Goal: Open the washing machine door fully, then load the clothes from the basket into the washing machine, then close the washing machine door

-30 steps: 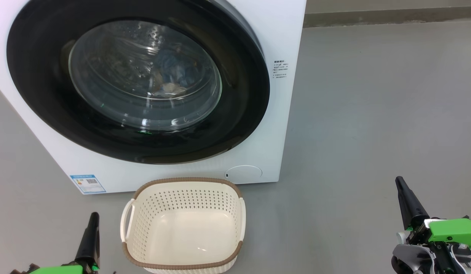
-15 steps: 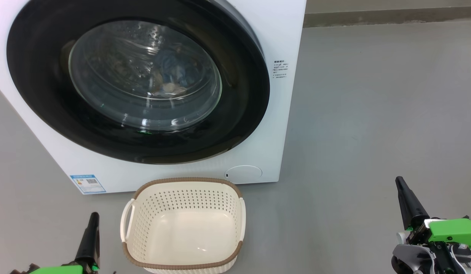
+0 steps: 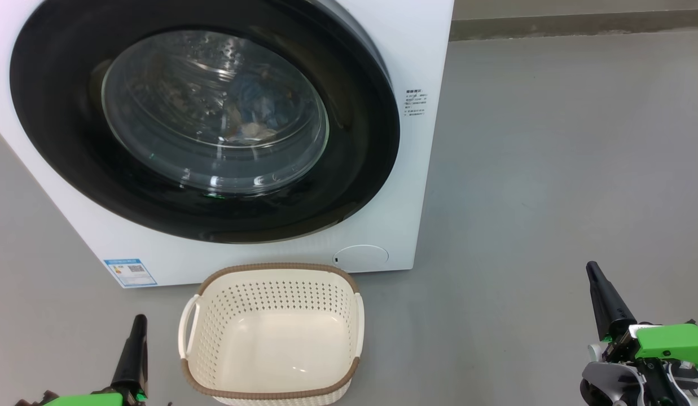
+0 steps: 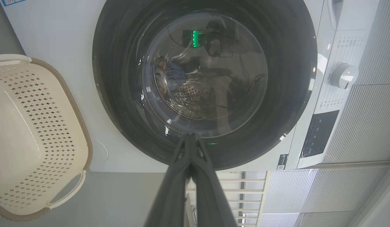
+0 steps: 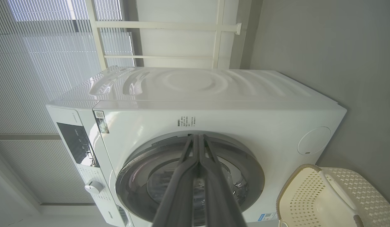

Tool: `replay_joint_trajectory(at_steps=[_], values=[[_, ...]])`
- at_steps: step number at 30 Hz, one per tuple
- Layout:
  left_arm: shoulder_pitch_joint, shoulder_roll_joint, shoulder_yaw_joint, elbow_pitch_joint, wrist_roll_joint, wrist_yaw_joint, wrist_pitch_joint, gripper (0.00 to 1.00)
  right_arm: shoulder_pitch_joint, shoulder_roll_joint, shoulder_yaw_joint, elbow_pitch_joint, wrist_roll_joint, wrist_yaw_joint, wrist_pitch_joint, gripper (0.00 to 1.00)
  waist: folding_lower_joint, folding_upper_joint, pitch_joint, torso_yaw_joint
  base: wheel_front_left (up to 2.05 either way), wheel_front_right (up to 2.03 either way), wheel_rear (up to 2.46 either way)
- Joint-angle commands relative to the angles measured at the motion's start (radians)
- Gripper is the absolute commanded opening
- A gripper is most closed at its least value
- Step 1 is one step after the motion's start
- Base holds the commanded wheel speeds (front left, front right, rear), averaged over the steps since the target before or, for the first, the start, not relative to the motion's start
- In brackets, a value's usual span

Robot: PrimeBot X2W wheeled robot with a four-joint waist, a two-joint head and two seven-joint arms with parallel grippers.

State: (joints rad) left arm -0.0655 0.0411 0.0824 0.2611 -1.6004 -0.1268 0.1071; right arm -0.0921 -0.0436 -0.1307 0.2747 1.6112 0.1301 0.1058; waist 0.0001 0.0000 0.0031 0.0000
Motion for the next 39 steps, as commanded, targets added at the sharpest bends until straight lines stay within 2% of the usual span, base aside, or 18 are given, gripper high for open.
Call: replay_joint_trajectory(at_steps=[1, 39], values=[[-0.043, 0.009, 0.032, -0.016, -0.007, -0.004, 0.007, 0.0, -0.016, -0.008, 0.018, -0.03, -0.002, 0.001, 0.007, 0.0, 0.0, 0.0, 0.0, 0.0, 0.0, 0.0, 0.0], [-0.042, 0.009, 0.032, -0.016, -0.008, -0.004, 0.006, 0.0, -0.016, -0.007, 0.017, -0.03, -0.003, 0.001, 0.007, 0.0, 0.0, 0.0, 0.0, 0.0, 0.0, 0.0, 0.0]])
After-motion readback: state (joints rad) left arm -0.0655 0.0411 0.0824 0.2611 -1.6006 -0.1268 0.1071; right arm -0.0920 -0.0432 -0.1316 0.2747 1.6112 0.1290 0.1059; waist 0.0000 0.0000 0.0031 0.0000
